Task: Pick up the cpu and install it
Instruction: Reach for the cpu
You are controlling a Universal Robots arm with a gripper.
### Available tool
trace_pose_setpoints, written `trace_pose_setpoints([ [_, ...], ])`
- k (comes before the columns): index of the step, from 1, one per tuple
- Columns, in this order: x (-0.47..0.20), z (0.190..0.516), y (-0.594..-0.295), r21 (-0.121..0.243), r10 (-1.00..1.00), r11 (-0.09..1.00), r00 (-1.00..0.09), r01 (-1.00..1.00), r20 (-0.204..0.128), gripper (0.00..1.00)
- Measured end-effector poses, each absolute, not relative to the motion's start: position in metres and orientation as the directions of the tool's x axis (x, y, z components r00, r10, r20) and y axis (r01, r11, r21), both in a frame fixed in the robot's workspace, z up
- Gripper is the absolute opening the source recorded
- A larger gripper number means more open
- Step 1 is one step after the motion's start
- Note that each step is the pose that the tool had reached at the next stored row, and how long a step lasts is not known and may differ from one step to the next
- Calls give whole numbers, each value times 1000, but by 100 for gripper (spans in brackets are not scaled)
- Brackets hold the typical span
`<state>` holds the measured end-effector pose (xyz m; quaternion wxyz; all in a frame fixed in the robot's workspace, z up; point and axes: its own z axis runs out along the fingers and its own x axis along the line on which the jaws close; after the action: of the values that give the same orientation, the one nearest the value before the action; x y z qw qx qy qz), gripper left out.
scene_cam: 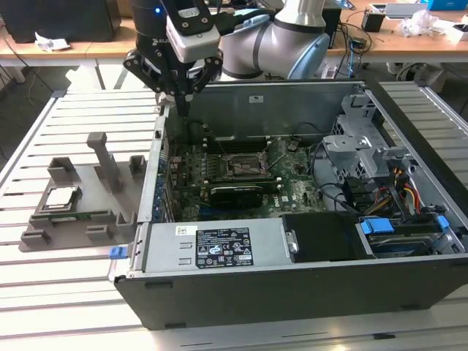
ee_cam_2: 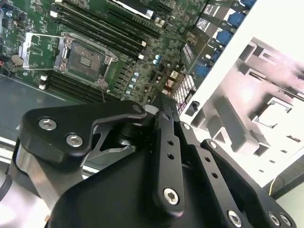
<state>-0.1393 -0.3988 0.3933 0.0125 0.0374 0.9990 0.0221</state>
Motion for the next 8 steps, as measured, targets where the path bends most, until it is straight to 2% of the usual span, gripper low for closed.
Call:
trace_pose_setpoints([
  [8, -151, 393, -399, 45, 75, 996, -997, 74, -23, 11],
])
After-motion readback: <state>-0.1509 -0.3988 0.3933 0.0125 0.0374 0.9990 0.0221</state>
